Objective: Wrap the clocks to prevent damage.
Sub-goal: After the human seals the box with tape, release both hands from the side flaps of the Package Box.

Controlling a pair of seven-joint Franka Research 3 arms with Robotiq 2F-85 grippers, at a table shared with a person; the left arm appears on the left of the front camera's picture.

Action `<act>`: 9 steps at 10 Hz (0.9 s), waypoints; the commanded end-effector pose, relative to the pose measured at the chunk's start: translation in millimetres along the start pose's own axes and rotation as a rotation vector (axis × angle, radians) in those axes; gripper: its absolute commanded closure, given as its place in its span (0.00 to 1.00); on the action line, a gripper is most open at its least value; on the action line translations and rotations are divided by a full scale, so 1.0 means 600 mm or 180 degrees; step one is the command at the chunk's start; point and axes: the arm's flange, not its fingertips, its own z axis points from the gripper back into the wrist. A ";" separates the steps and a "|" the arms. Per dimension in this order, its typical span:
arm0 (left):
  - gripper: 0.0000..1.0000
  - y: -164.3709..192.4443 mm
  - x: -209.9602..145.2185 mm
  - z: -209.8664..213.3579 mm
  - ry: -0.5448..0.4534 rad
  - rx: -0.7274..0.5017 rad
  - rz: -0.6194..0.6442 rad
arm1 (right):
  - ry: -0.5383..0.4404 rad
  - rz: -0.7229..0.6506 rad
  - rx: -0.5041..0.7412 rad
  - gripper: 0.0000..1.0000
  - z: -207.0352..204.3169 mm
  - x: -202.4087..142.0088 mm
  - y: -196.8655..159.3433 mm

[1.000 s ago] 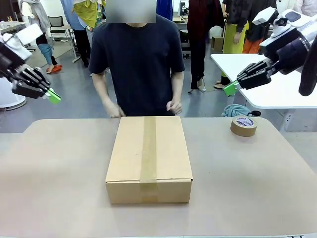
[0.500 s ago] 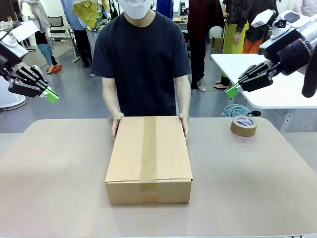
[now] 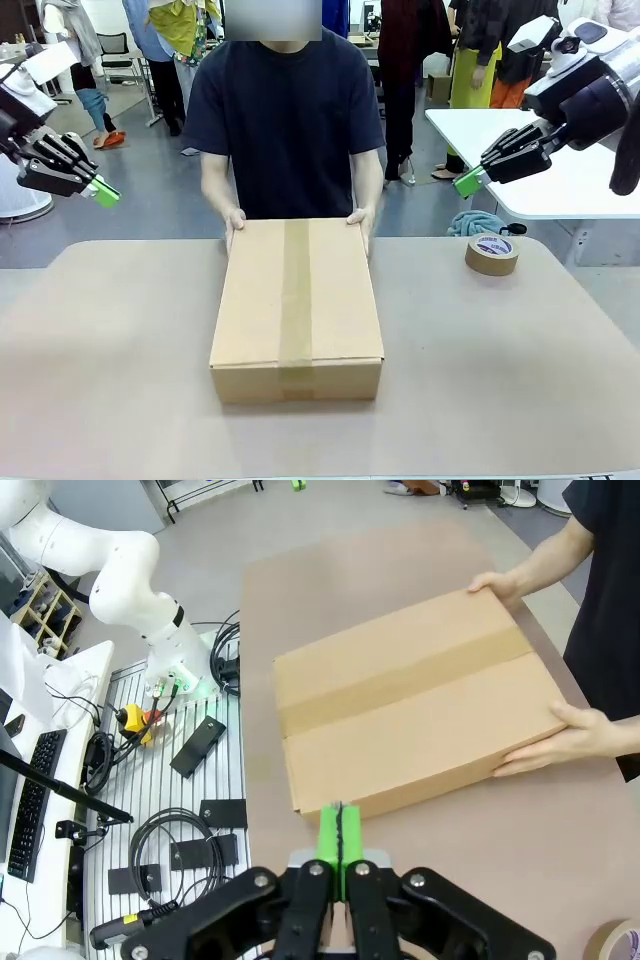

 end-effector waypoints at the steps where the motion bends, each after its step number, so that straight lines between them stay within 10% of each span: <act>1: 1.00 0.003 0.001 -0.001 0.0063 0.0029 0.0030 | -0.0051 -0.0031 -0.0017 0.99 -0.005 0.001 0.000; 9: 1.00 0.003 0.001 -0.001 0.0063 0.0029 0.0030 | -0.0051 -0.0031 -0.0017 0.99 -0.005 0.001 0.000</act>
